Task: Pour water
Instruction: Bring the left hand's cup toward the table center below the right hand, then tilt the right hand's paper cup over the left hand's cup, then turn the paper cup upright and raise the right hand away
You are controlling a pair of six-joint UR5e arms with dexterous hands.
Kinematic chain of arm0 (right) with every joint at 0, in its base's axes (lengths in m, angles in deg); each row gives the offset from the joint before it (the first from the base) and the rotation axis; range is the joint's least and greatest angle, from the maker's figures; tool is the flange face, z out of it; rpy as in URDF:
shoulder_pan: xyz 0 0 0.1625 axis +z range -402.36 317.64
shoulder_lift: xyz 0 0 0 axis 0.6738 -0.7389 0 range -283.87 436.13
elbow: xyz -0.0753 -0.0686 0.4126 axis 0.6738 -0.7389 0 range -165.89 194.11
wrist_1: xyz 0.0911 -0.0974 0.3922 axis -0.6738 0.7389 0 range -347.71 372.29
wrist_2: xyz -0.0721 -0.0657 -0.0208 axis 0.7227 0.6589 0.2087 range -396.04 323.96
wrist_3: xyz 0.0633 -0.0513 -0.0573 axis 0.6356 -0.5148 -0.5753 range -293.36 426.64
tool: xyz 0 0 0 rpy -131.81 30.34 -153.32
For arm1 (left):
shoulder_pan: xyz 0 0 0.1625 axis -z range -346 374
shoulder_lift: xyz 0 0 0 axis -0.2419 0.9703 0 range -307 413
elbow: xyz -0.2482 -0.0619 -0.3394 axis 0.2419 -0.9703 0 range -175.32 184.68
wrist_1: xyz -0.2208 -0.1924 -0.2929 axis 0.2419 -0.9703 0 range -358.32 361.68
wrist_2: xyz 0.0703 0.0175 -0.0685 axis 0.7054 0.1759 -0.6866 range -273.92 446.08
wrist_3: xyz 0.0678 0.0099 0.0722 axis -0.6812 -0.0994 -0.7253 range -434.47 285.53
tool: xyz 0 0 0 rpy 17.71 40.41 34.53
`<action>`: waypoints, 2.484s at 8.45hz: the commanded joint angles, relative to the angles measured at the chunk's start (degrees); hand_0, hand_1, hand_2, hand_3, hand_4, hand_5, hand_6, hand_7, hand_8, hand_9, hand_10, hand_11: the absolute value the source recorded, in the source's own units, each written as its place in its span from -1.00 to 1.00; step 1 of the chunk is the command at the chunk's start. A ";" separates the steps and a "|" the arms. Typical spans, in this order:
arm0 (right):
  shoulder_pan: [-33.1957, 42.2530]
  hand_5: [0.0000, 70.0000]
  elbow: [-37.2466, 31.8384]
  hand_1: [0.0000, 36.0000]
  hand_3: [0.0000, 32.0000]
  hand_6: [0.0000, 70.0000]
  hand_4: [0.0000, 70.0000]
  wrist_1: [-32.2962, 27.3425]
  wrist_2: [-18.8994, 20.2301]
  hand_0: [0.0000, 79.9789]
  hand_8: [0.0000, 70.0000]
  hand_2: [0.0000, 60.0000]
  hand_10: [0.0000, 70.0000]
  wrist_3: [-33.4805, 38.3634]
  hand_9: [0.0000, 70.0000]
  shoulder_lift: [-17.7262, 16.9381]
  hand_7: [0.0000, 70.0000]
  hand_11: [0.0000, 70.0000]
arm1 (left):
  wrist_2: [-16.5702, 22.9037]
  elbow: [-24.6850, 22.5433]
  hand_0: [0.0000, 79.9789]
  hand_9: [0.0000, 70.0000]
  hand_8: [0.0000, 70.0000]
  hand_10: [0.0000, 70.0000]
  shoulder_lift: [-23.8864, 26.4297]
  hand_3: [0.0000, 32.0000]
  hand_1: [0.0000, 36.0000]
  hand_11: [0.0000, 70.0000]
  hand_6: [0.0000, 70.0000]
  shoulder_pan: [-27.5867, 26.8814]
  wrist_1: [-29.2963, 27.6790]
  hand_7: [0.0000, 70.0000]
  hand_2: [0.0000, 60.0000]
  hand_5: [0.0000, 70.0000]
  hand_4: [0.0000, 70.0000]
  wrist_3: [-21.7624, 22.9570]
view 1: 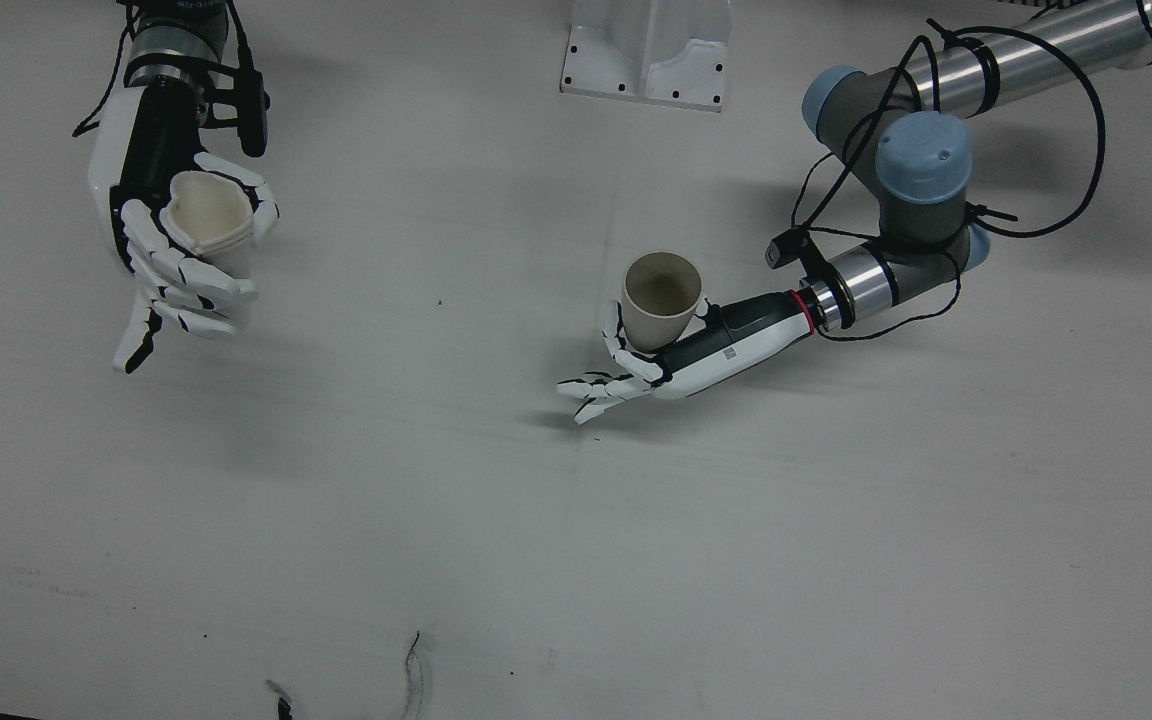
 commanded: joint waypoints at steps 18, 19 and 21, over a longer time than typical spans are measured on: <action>0.94 -0.64 17.79 1.00 -1.00 -0.20 -0.70 19.77 -0.73 0.28 -0.60 1.00 -1.00 -13.90 -0.50 2.93 -0.02 -1.00 | -1.42 -7.62 1.00 -0.99 -0.87 -0.69 -15.43 -1.00 1.00 -0.45 -0.59 9.78 -3.54 -0.72 1.00 1.00 1.00 3.75; 1.04 -0.63 17.70 1.00 -1.00 -0.17 -0.65 19.69 -0.73 0.26 -0.57 1.00 -1.00 -13.89 -0.45 1.35 0.02 -1.00 | -1.25 -7.01 1.00 -0.98 -0.86 -0.70 -21.07 -1.00 1.00 -0.47 -0.57 16.63 -7.14 -0.71 1.00 1.00 1.00 3.40; 0.86 -0.64 15.42 1.00 -1.00 -0.22 -0.80 19.77 -0.56 0.24 -0.57 1.00 -1.00 -12.06 -0.46 0.63 -0.06 -1.00 | -1.33 -4.83 1.00 -0.98 -0.86 -0.71 -29.80 -1.00 1.00 -0.47 -0.56 27.03 -11.90 -0.69 1.00 1.00 1.00 2.87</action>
